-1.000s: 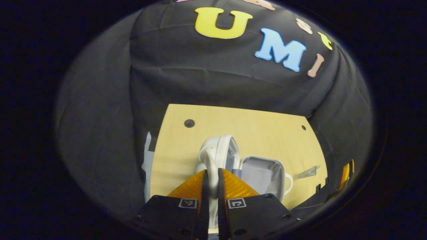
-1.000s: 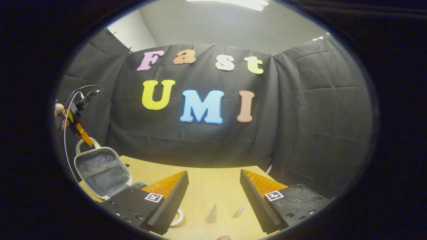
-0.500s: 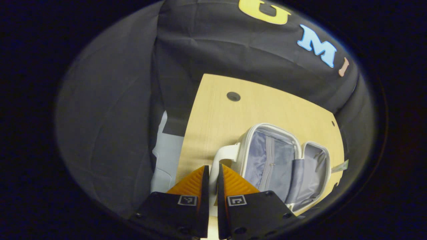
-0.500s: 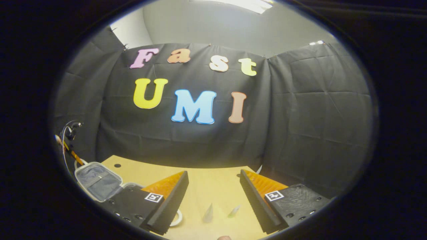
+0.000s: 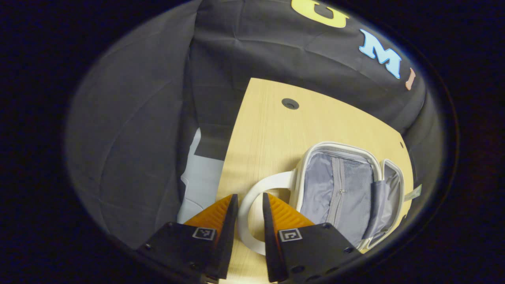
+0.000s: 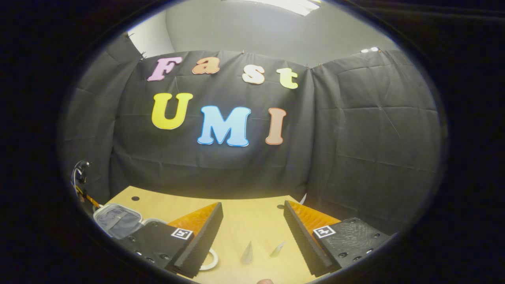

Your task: First open the suitcase, pack the skin care products into it, and then close the suitcase.

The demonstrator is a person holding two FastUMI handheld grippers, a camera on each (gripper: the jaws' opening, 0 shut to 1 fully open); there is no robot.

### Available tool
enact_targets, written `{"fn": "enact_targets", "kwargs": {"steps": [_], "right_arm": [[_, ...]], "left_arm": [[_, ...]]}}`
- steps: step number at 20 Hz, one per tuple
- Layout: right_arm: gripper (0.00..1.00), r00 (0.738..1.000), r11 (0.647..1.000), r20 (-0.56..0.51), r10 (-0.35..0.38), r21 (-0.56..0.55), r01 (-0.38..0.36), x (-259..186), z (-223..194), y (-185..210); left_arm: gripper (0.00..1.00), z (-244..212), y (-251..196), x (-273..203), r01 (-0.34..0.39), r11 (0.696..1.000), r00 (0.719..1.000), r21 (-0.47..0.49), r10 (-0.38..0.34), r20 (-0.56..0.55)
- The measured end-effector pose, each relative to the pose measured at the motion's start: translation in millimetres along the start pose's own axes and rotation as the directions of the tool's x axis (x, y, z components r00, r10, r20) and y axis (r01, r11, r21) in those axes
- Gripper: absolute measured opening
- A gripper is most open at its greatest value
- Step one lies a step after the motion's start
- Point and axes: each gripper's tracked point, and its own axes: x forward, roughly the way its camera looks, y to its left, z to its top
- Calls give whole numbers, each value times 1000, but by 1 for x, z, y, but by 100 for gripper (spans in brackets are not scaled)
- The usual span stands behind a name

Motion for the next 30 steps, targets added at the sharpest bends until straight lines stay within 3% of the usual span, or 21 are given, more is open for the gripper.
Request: {"fn": "enact_targets", "kwargs": {"steps": [1, 4, 9, 13, 16, 19, 23, 24, 26, 27, 28, 30], "right_arm": [[94, 1000, 1000, -2, 1, 4, -1, 0, -3, -3], [94, 1000, 1000, -5, 8, 8, -8, 0, -7, -17], [94, 999, 999, 0, 35, 22, -35, 10, -22, -56], [94, 996, 996, 13, 93, -18, -93, 25, -31, -89], [94, 990, 990, 29, 140, -16, -140, 33, -33, -105], [95, 979, 979, 27, 201, -32, -201, 43, -42, -110], [94, 957, 956, -2, 291, -37, -291, 50, -60, -115], [95, 950, 950, -12, 311, -35, -311, 51, -65, -115], [94, 939, 939, -34, 342, -41, -343, 52, -75, -117], [94, 934, 934, -43, 354, -42, -356, 52, -80, -119], [94, 930, 930, -52, 364, -37, -366, 52, -84, -121], [94, 926, 927, -66, 373, -20, -375, 52, -92, -127]], "left_arm": [[52, 5, -3, -6, 3, 1000, 999, -26, -2, 32], [100, 22, 2, -29, -64, 997, 985, -50, 72, 160], [100, 46, -37, -102, -97, 989, 919, -112, 132, 372], [99, 62, -107, -161, -68, 985, 813, -161, 148, 563], [99, 55, -175, -189, -22, 990, 746, -140, 110, 657], [99, 34, -243, -189, -36, 997, 728, -65, 71, 682], [100, 13, -352, -195, 49, 998, 695, -33, -10, 719], [96, 9, -374, -191, 64, 998, 685, -27, -24, 728], [99, -5, -423, -188, 85, 996, 665, -4, -54, 745], [100, -13, -448, -186, 92, 996, 656, 14, -71, 751], [95, -20, -473, -185, 105, 994, 650, 38, -97, 753], [99, -37, -524, -180, 127, 987, 644, 100, -158, 748]]}}
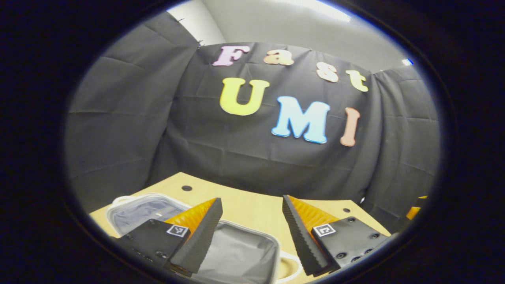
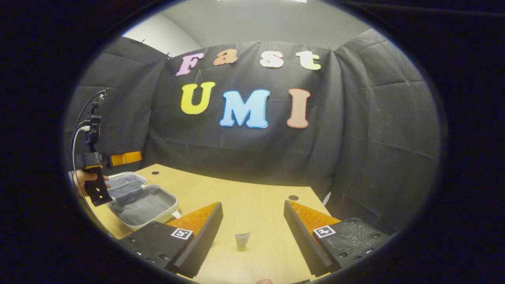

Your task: First open the suitcase, pack the skin care products into it, and then close the suitcase.

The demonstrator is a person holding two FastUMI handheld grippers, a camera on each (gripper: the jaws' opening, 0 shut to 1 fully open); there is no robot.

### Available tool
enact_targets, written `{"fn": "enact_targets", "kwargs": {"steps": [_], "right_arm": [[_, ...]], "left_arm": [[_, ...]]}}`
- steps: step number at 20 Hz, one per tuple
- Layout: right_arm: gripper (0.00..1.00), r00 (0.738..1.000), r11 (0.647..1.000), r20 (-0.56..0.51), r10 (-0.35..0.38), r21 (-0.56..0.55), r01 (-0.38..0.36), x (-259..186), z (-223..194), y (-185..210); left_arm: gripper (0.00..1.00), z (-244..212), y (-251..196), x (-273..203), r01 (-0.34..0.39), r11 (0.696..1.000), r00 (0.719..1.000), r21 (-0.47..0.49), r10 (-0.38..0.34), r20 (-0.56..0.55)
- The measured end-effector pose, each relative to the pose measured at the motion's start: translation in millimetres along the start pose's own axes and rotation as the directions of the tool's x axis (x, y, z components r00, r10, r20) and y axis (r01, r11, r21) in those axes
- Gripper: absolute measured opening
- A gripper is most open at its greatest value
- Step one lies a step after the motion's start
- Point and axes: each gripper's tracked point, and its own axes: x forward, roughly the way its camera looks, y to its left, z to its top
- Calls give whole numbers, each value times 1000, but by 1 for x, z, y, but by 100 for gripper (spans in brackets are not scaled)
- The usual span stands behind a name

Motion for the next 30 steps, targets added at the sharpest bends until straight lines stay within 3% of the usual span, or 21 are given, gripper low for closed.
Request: {"fn": "enact_targets", "kwargs": {"steps": [4, 8, 11, 14, 21, 23, 25, 26, 30], "right_arm": [[94, 1000, 1000, -26, -3, 29, 4, -3, -13, -11], [94, 998, 999, -52, -18, 31, 19, -9, -27, -24], [94, 997, 999, -74, -25, 35, 28, -13, -37, -32], [94, 995, 999, -99, -32, 22, 34, -12, -46, -41], [94, 989, 1000, -146, 13, 20, -10, 2, -65, -38], [95, 987, 999, -154, 37, 23, -34, 8, -70, -33], [95, 985, 998, -164, 58, 33, -53, 18, -75, -30], [95, 983, 997, -170, 66, 39, -60, 24, -76, -28], [95, 976, 992, -187, 110, 79, -97, 47, -82, -12]], "left_arm": [[98, -33, -89, -2, 116, 990, 993, 78, -116, -12], [100, -61, -173, -2, 254, 960, 967, 115, -255, -8], [97, -98, -209, -2, 304, 946, 953, 110, -301, -41], [98, -137, -222, 1, 320, 939, 947, 126, -313, -73], [96, -248, -218, 8, 299, 948, 930, 110, -264, -255], [86, -263, -218, 14, 283, 953, 927, 107, -243, -287], [64, -273, -209, 21, 242, 961, 929, 133, -190, -317], [48, -279, -205, 21, 235, 962, 922, 136, -176, -345], [38, -277, -203, 25, 223, 970, 895, 93, -166, -413]]}}
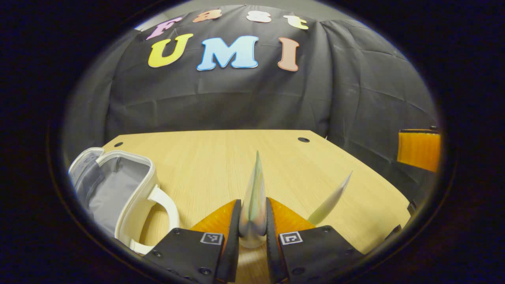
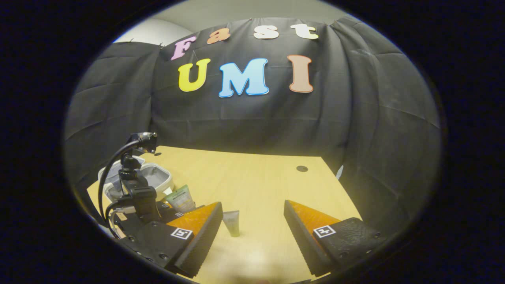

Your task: First open the suitcase, pack the skin care products into it, and then close the suitcase.

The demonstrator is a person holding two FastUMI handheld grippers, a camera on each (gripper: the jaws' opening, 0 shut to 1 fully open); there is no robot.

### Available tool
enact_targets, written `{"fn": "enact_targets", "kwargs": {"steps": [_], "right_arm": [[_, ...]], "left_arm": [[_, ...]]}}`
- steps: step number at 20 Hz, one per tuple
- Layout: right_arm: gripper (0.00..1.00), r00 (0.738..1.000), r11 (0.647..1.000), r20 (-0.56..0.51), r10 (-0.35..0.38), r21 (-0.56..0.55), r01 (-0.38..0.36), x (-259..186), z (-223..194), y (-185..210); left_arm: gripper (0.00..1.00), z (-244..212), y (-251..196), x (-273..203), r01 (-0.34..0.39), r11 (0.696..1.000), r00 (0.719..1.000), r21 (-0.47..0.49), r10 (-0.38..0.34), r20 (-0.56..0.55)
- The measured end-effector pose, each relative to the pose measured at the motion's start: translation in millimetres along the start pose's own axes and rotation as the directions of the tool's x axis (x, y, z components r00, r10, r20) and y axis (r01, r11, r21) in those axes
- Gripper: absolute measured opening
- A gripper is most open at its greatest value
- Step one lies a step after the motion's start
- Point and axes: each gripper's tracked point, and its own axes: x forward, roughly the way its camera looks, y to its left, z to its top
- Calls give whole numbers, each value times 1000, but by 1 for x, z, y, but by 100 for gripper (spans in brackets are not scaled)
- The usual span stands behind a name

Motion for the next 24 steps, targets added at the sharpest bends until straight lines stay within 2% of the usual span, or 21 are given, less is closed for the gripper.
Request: {"fn": "enact_targets", "kwargs": {"steps": [2, 4, 6, 8, 9, 12, 13, 14, 15, 17, 19, 20, 24], "right_arm": [[94, 999, 1000, -19, 29, -3, -29, 15, -6, 11], [95, 998, 999, -51, 46, -23, -47, 36, -18, 19], [95, 991, 997, -122, 62, -32, -66, 59, -44, 26], [94, 971, 997, -232, 60, -28, -69, 75, -85, 26], [89, 963, 998, -264, 53, -20, -60, 78, -99, 23], [60, 951, 999, -305, 45, 4, -46, 86, -117, 23], [57, 952, 999, -305, 38, 8, -37, 84, -118, 23], [39, 953, 1000, -302, 27, 17, -23, 81, -117, 22], [33, 949, 999, -314, 35, 35, -26, 78, -121, 25], [34, 943, 997, -333, 15, 78, 12, 70, -122, 28], [26, 940, 988, -340, 10, 151, 44, 48, -116, 46], [29, 940, 979, -342, 14, 197, 57, 38, -113, 58], [28, 934, 944, -355, 42, 321, 79, -15, -107, 129]], "left_arm": [[34, 1, 5, -10, 25, 995, 998, -97, -31, -63], [35, 15, 18, -27, 11, 984, 996, -176, -26, -85], [32, 41, 32, -53, -3, 973, 997, -232, -15, -77], [34, 65, 55, -84, -29, 965, 998, -261, 13, -62], [35, 76, 68, -99, -52, 963, 998, -266, 39, -54], [34, 91, 119, -140, -134, 955, 991, -264, 125, -53], [34, 91, 135, -151, -156, 950, 988, -269, 147, -55], [34, 87, 153, -160, -181, 944, 983, -275, 168, -69], [34, 80, 170, -166, -202, 939, 979, -279, 185, -87], [34, 65, 205, -171, -240, 931, 969, -275, 210, -134], [34, 46, 234, -172, -254, 932, 958, -258, 206, -199], [34, 35, 246, -169, -254, 935, 951, -249, 194, -240], [35, -5, 278, -149, -227, 954, 905, -195, 132, -405]]}}
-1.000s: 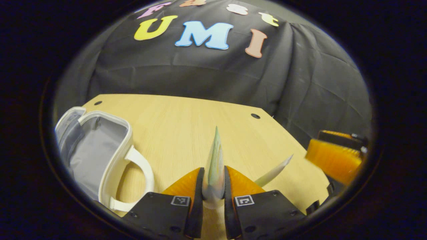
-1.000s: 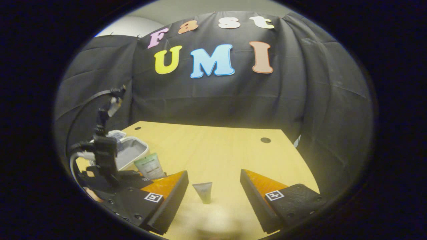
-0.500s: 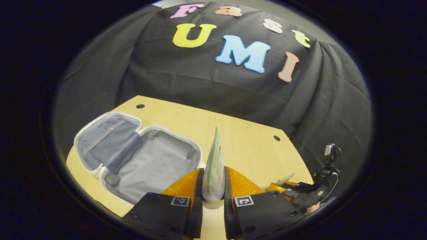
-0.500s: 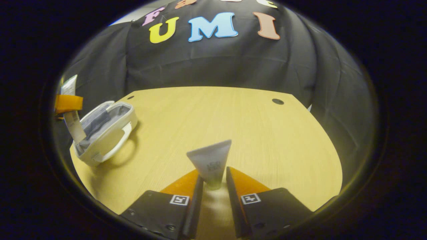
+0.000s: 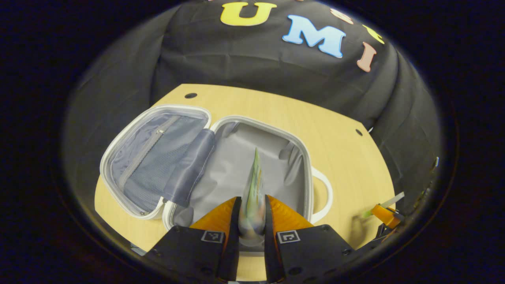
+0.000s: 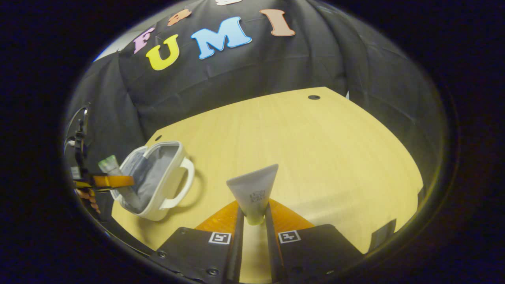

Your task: First open the suitcase, pack the skin care products into it, and then close the suitcase.

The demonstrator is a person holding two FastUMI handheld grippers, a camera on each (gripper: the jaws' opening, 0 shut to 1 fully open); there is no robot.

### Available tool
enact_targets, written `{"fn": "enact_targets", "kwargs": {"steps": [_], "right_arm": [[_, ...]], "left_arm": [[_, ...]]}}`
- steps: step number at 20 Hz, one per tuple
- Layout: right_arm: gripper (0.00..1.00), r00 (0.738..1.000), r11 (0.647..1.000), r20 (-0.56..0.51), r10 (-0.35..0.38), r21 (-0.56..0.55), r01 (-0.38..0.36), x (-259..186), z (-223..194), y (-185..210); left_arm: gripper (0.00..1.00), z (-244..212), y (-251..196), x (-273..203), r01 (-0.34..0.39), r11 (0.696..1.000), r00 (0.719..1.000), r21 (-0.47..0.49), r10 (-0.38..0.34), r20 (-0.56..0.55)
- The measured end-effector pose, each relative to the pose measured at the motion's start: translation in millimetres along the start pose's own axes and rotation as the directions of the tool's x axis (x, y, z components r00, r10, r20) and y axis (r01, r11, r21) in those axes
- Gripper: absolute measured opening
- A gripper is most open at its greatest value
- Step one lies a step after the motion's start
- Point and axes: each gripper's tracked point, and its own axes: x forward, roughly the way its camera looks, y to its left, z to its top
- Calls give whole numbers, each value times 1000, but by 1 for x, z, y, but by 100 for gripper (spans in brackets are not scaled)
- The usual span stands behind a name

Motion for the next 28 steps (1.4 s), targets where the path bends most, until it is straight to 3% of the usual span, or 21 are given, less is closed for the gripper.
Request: {"fn": "enact_targets", "kwargs": {"steps": [3, 4, 7, 8, 10, 11, 12, 16, 17, 21, 23, 24, 25, 26, 27, 28], "right_arm": [[24, 1000, 1000, -26, 11, -9, -11, -28, -20, 48], [28, 999, 1000, -28, 19, -7, -19, -35, -21, 65], [28, 998, 998, -28, 55, 20, -55, -43, -14, 115], [28, 996, 996, -31, 84, 28, -84, -43, -10, 134], [28, 987, 988, -43, 153, 34, -151, -35, -4, 169], [28, 982, 983, -55, 181, 26, -180, -29, -4, 185], [28, 977, 980, -72, 199, 11, -199, -21, -4, 198], [24, 955, 962, -157, 253, -67, -266, 18, -12, 240], [28, 947, 958, -198, 255, -78, -274, 30, -19, 246], [28, 919, 953, -315, 236, -109, -282, 74, -38, 262], [30, 922, 955, -320, 220, -124, -270, 87, -40, 262], [26, 931, 954, -295, 216, -138, -265, 85, -33, 259], [28, 939, 953, -266, 217, -149, -262, 83, -27, 256], [46, 945, 953, -239, 224, -149, -264, 83, -19, 259], [48, 951, 954, -214, 226, -151, -260, 73, -13, 256], [74, 958, 955, -186, 220, -159, -250, 66, -5, 251]], "left_arm": [[35, -8, 3, 24, 54, 996, 995, 65, -48, -82], [35, -9, 4, 30, 71, 994, 993, 81, -63, -97], [40, -8, 2, 35, 132, 986, 988, 101, -122, -96], [44, -2, 5, 32, 136, 985, 989, 105, -130, -67], [62, 11, 11, 14, 140, 986, 990, 92, -140, -6], [65, 19, 17, 2, 141, 986, 989, 84, -144, 31], [81, 26, 26, -9, 132, 988, 988, 79, -138, 71], [86, 54, 77, -58, 72, 997, 971, 36, -78, 224], [87, 58, 92, -69, 52, 998, 966, 22, -56, 252], [96, 63, 158, -96, -68, 997, 951, -39, 76, 301], [91, 66, 190, -104, -114, 990, 942, -77, 133, 308], [93, 68, 204, -109, -135, 986, 937, -93, 158, 310], [96, 68, 219, -113, -152, 983, 933, -106, 179, 314], [93, 68, 232, -116, -165, 979, 928, -120, 195, 317], [93, 70, 244, -117, -174, 975, 924, -135, 209, 320], [93, 71, 255, -118, -176, 973, 922, -149, 216, 321]]}}
